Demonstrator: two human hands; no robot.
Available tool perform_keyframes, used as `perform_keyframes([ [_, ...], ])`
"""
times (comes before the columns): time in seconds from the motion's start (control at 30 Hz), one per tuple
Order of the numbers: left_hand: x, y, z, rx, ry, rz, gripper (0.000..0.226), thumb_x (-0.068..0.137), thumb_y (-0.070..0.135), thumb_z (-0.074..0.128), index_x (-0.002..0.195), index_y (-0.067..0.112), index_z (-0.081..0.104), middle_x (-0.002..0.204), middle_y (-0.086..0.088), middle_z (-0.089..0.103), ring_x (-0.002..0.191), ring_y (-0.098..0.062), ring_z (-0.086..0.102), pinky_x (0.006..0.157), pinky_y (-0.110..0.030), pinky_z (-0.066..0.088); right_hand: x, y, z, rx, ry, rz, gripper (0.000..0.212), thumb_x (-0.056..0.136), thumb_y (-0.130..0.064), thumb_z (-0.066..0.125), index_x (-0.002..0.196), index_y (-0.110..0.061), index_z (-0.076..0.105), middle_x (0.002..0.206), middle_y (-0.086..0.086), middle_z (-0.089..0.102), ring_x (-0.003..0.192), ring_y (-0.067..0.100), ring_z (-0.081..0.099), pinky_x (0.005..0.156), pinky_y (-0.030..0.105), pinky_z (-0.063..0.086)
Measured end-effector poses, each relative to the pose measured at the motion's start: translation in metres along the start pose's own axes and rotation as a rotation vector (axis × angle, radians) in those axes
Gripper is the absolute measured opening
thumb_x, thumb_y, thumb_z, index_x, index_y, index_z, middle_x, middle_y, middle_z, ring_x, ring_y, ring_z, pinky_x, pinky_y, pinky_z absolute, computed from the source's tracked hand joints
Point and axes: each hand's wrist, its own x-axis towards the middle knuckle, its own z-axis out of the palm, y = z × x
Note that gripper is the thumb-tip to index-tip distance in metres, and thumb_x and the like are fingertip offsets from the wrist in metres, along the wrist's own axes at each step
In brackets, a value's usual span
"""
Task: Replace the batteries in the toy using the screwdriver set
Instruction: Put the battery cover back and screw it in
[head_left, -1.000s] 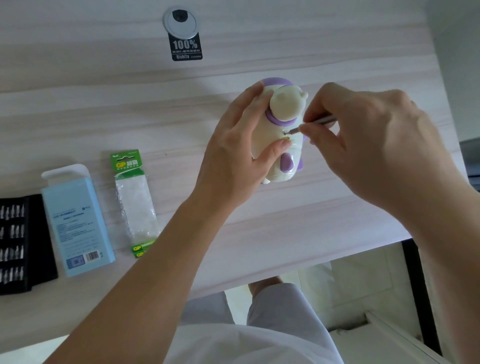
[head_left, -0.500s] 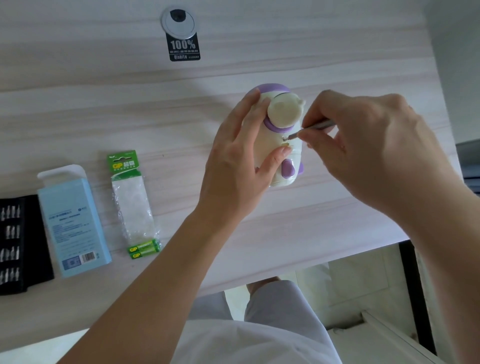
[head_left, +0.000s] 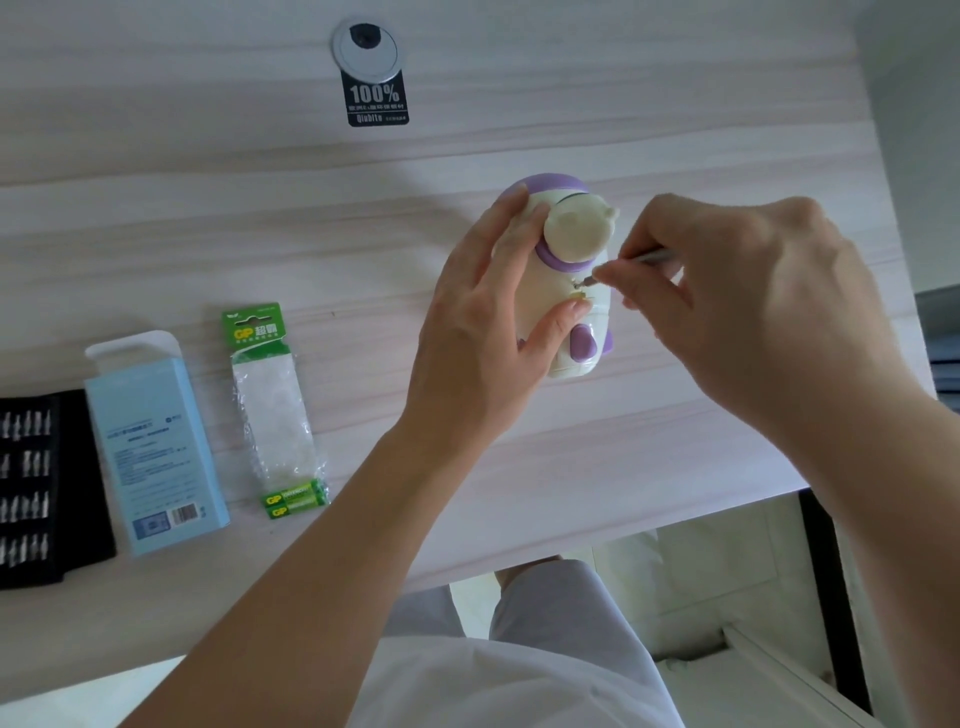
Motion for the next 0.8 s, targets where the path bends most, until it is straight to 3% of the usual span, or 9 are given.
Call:
perform_keyframes([
  [0.07, 0.0, 0.0, -0.001, 0.002, -0.002, -0.005, 0.064, 0.089, 0.032, 0.072, 0.146, 0.014, 0.048, 0.156, -0.002, 0.04, 0.14, -0.018, 0.043, 0.106, -0.04, 0.046, 0.001, 0.001, 0.004, -0.031, 0.026, 0.038, 0.046, 0.095, -0.056, 0.053, 0.078, -0.014, 0.064, 0.064, 0.009, 0.066, 0.058, 0.036, 0.06, 0.054, 0.04, 0.051],
  [0.13, 0.0, 0.0, -0.001, 0.002, -0.003, -0.003, 0.065, 0.089, 0.031, 0.072, 0.147, 0.014, 0.047, 0.156, -0.002, 0.04, 0.141, -0.018, 0.042, 0.108, -0.04, 0.044, 0.001, 0.003, 0.005, -0.017, 0.021, 0.054, 0.049, 0.095, -0.059, 0.05, 0.079, -0.015, 0.065, 0.066, 0.008, 0.067, 0.059, 0.035, 0.06, 0.054, 0.04, 0.052],
  [0.27, 0.001, 0.0, -0.001, -0.011, 0.004, -0.003, 0.065, 0.088, 0.032, 0.073, 0.145, 0.013, 0.049, 0.155, -0.003, 0.041, 0.139, -0.018, 0.044, 0.107, -0.04, 0.045, -0.005, -0.001, -0.001, 0.054, -0.012, -0.061, 0.017, 0.095, -0.034, 0.061, 0.104, -0.019, 0.063, 0.08, -0.009, 0.063, 0.069, 0.032, 0.065, 0.062, 0.044, 0.055],
  [0.33, 0.0, 0.0, -0.001, -0.021, 0.008, -0.003, 0.064, 0.088, 0.031, 0.073, 0.145, 0.013, 0.05, 0.154, -0.003, 0.042, 0.139, -0.019, 0.045, 0.107, -0.04, 0.046, -0.007, -0.002, -0.001, 0.039, 0.001, -0.085, 0.011, 0.096, -0.029, 0.059, 0.099, -0.018, 0.061, 0.08, -0.002, 0.066, 0.065, 0.036, 0.062, 0.058, 0.044, 0.053],
  [0.5, 0.001, -0.001, 0.0, -0.052, 0.014, -0.012, 0.064, 0.086, 0.028, 0.074, 0.144, 0.014, 0.05, 0.154, -0.001, 0.042, 0.138, -0.017, 0.045, 0.103, -0.041, 0.048, -0.004, 0.003, 0.006, -0.05, 0.057, -0.002, 0.043, 0.097, -0.048, 0.055, 0.076, -0.011, 0.063, 0.057, 0.01, 0.058, 0.052, 0.037, 0.053, 0.051, 0.037, 0.047],
  [0.57, 0.001, -0.001, 0.001, -0.051, 0.016, -0.01, 0.065, 0.086, 0.027, 0.074, 0.145, 0.014, 0.05, 0.154, -0.001, 0.042, 0.138, -0.016, 0.045, 0.103, -0.041, 0.048, -0.003, 0.005, 0.006, -0.041, 0.025, 0.05, 0.05, 0.097, -0.055, 0.051, 0.074, -0.012, 0.063, 0.058, 0.011, 0.059, 0.054, 0.037, 0.054, 0.053, 0.038, 0.049],
  [0.7, 0.001, -0.001, 0.003, -0.059, 0.029, -0.007, 0.064, 0.087, 0.028, 0.074, 0.144, 0.014, 0.05, 0.154, -0.001, 0.042, 0.138, -0.017, 0.045, 0.103, -0.042, 0.048, -0.007, -0.002, -0.001, 0.05, -0.024, -0.017, 0.024, 0.095, -0.042, 0.059, 0.102, -0.02, 0.062, 0.078, -0.002, 0.067, 0.07, 0.034, 0.062, 0.063, 0.042, 0.053],
  [0.8, 0.001, -0.001, 0.004, -0.066, 0.028, -0.012, 0.063, 0.087, 0.028, 0.074, 0.144, 0.014, 0.05, 0.154, 0.0, 0.042, 0.138, -0.017, 0.045, 0.103, -0.042, 0.048, -0.009, -0.005, 0.0, 0.035, 0.023, -0.059, 0.014, 0.096, -0.03, 0.058, 0.097, -0.017, 0.057, 0.078, 0.002, 0.067, 0.066, 0.038, 0.059, 0.059, 0.044, 0.053],
])
